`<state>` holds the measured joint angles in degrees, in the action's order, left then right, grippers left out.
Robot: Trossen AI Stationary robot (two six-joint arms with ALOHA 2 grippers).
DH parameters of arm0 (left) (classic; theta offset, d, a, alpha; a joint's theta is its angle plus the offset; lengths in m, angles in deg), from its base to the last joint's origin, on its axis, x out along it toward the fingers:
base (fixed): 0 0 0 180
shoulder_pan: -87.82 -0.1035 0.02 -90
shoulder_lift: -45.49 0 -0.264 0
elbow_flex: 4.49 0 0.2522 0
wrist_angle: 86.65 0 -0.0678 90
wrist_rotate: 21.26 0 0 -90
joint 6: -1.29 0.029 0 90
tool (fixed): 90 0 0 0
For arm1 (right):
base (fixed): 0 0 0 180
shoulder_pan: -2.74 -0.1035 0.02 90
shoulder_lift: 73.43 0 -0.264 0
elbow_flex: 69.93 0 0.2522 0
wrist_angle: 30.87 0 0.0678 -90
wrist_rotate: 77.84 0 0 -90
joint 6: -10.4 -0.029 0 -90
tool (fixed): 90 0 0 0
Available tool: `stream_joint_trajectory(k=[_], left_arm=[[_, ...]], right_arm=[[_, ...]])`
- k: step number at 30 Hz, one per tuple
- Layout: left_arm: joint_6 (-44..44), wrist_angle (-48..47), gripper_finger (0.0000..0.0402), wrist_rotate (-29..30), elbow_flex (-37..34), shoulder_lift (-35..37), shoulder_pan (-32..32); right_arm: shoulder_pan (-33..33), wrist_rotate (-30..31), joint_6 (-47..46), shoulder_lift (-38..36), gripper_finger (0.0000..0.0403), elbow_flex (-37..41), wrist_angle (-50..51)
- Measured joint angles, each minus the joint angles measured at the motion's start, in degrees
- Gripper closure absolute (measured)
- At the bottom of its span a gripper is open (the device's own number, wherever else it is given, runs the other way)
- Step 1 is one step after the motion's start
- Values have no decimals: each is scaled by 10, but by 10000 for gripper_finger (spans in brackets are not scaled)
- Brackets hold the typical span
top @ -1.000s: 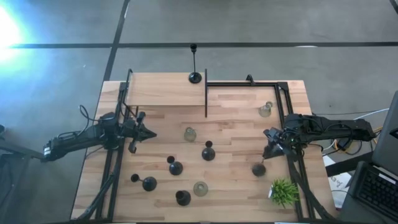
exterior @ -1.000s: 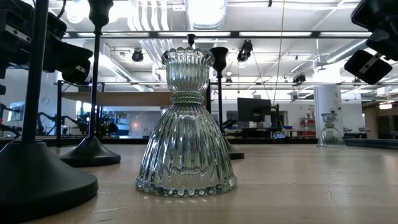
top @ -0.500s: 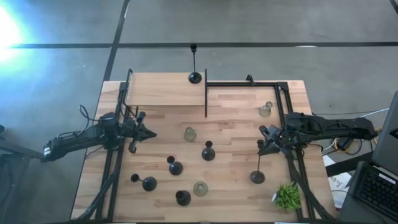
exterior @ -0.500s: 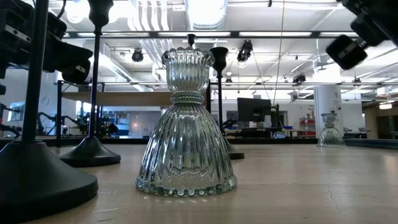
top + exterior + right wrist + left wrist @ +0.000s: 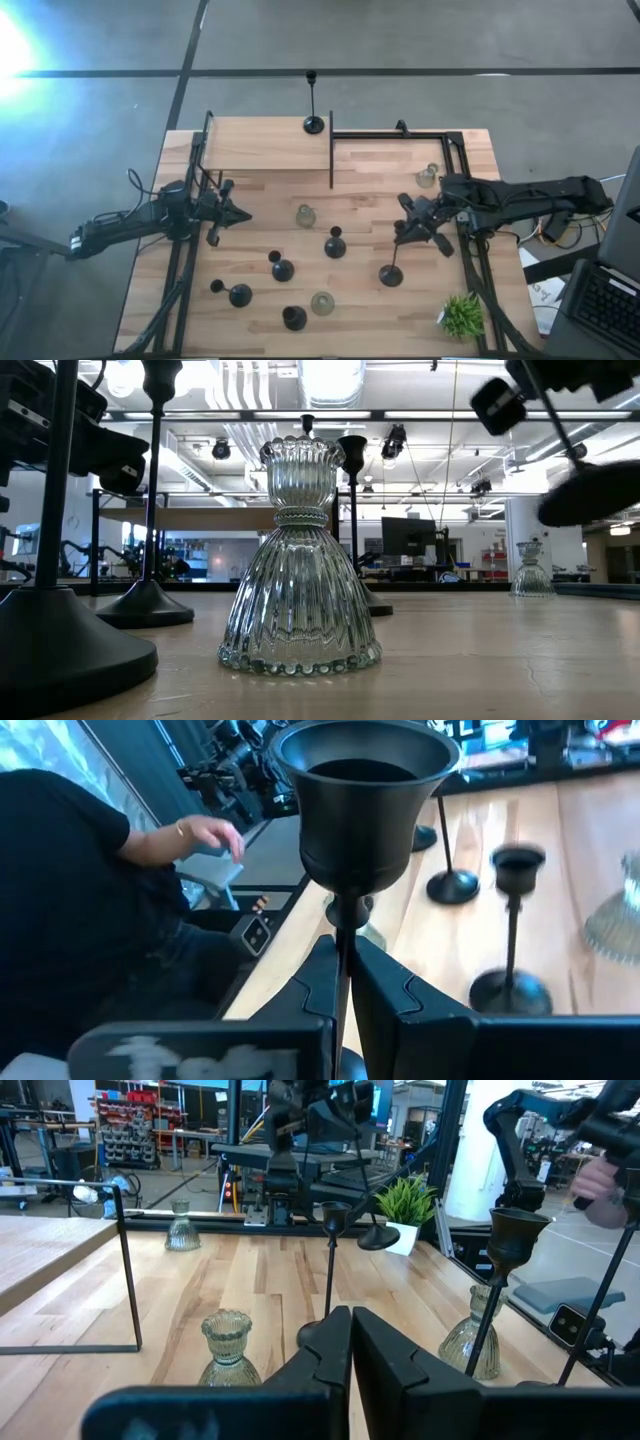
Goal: Pick & Place candle stick holders
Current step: Put the black candleholder on the shelf
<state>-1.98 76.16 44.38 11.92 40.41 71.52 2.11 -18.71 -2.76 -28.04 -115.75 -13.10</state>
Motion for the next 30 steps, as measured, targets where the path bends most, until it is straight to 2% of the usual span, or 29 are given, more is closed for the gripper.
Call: stream_joint_trajectory(k=[6,14,21,26,30], left_arm=[[0,0,385,0,0,0,0],[0,0,384,0,0,0,0],[0,0,384,4,0,0,-1],[0,41,385,14,-5,-2,-1],[-20,139,384,19,-5,-5,-1]], right_arm=[[0,0,55,80,394,-74,3],[1,1,72,155,394,-146,23],[1,31,106,196,393,-212,95],[2,39,118,200,393,-228,104],[3,42,129,198,393,-239,118]])
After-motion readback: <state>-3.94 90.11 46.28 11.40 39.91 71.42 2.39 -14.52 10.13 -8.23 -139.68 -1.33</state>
